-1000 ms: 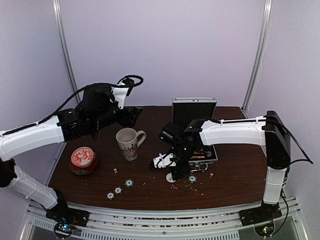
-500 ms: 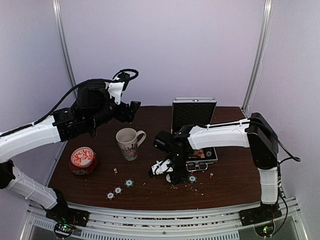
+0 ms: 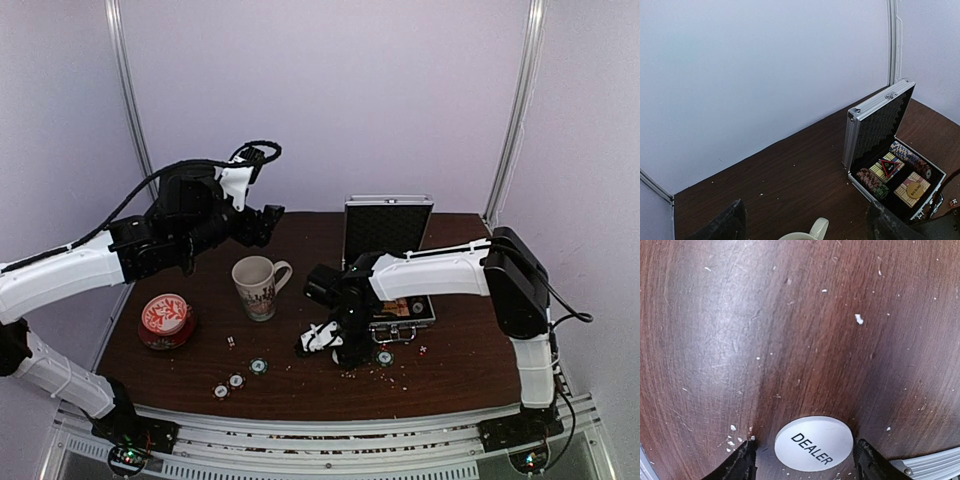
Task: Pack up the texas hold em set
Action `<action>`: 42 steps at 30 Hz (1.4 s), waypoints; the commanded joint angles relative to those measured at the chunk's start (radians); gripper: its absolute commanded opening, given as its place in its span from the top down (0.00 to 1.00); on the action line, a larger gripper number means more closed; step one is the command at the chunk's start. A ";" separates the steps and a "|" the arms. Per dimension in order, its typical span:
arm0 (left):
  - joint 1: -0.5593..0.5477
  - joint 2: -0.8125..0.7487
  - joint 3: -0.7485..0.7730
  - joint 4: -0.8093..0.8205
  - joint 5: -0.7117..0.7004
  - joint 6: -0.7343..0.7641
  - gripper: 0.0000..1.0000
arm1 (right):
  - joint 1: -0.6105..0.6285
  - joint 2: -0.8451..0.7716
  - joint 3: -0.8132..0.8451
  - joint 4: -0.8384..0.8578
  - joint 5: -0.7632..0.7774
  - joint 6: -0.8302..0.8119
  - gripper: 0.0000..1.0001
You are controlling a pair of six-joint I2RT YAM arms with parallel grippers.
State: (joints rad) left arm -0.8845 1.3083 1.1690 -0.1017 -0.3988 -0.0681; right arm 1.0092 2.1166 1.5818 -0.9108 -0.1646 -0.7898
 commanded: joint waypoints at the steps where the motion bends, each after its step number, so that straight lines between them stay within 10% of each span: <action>1: -0.001 0.005 0.032 0.033 0.019 0.014 0.16 | -0.012 0.016 0.018 -0.017 -0.024 0.006 0.33; 42: -0.001 0.019 0.034 0.030 0.031 0.020 0.17 | -0.031 0.002 -0.038 -0.015 -0.026 0.074 0.56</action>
State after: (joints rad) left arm -0.8845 1.3174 1.1694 -0.1024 -0.3801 -0.0597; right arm 0.9836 2.1189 1.5730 -0.8921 -0.2188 -0.7258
